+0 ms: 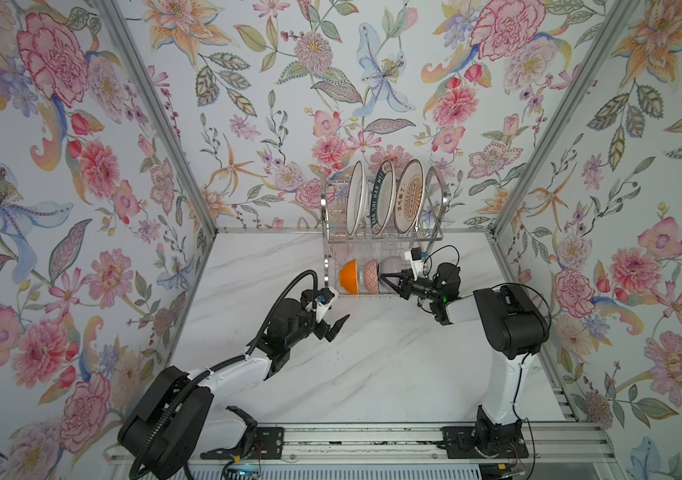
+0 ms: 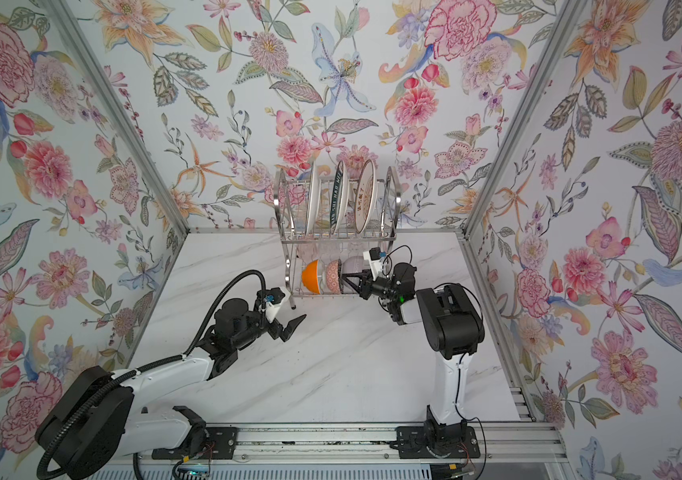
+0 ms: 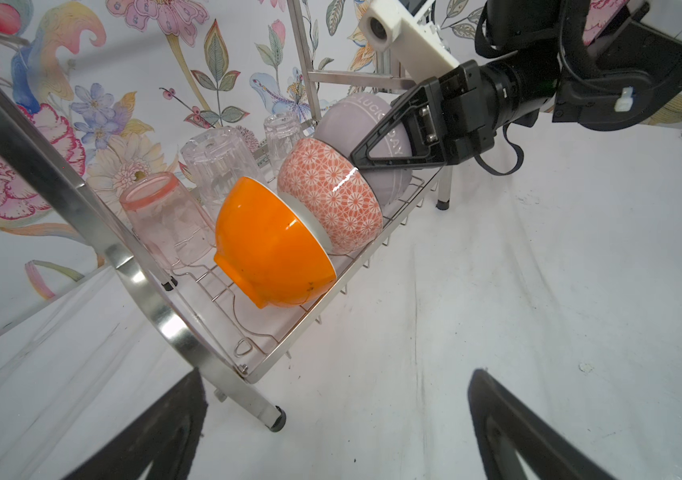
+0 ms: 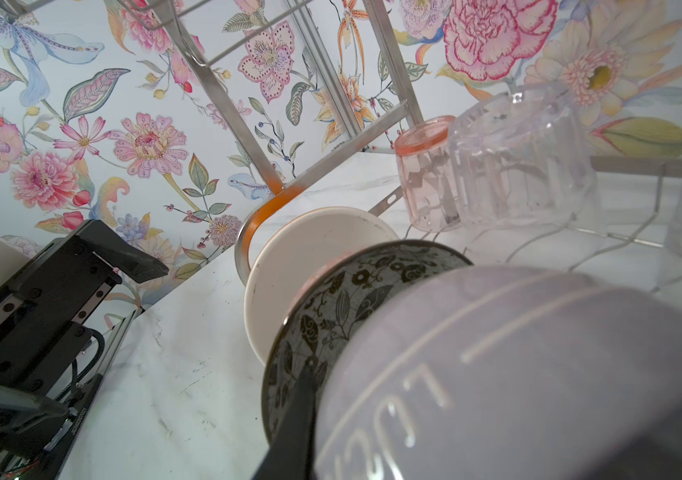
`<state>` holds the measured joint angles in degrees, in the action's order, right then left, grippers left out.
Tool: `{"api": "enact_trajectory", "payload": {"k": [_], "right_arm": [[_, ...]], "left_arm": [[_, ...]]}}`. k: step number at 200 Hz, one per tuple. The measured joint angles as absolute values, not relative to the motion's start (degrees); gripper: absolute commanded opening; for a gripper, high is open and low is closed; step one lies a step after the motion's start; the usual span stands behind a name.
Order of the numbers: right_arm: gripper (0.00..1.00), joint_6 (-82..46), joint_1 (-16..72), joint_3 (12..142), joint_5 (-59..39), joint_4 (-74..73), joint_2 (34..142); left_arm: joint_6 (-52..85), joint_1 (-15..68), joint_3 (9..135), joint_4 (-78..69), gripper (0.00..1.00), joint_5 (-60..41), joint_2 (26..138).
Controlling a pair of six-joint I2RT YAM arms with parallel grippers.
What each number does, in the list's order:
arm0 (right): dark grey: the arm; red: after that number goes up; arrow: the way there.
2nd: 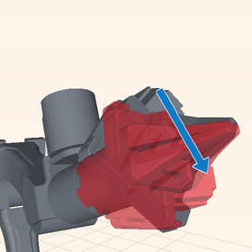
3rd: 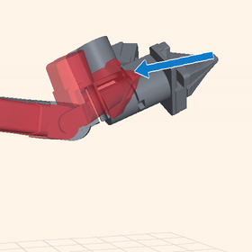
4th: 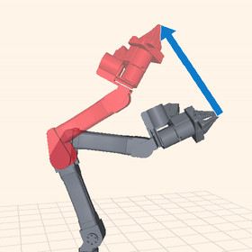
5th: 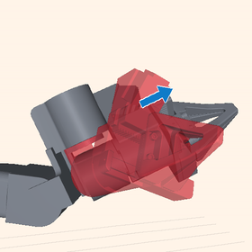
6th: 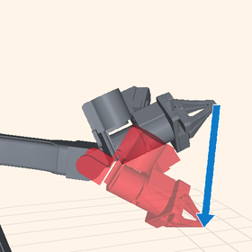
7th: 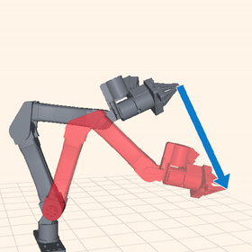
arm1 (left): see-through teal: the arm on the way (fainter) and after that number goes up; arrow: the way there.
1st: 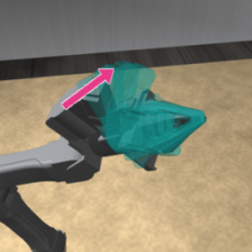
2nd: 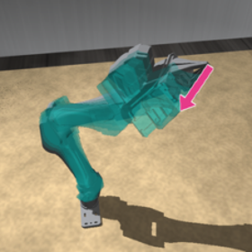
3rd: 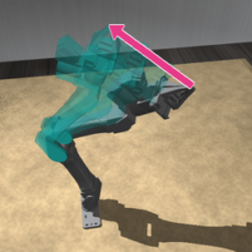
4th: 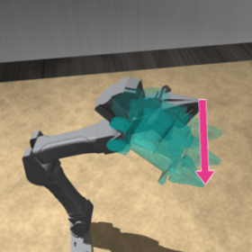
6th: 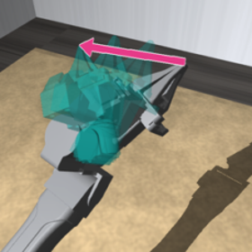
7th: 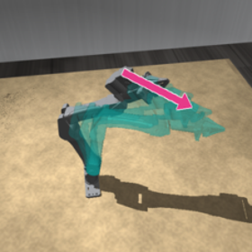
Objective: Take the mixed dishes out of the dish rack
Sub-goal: 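Close the right gripper on the lavender bowl rim, then lift the lavender bowl out with the right gripper while the left arm withdraws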
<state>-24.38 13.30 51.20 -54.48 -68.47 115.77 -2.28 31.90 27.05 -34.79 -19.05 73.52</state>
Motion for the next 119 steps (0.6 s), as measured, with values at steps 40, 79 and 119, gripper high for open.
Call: {"api": "enact_trajectory", "payload": {"k": [40, 79, 119], "right_arm": [[0.0, -26.3, 12.5, 51.2, -53.9, -75.9, 115.8], [0.0, -27.1, 12.5, 51.1, -53.6, -77.9, 115.6], [0.0, -24.7, 12.6, 47.8, -52.4, -76.6, 111.8]], "left_arm": [[-2.3, 31.9, 27.0, -34.8, 0.99, -19.1, 73.5], [-2.3, 32.0, 27.2, -34.8, 0.99, -19.0, 73.5], [-2.2, 32.3, 27.7, -34.9, 0.99, -19.1, 73.5]]}}
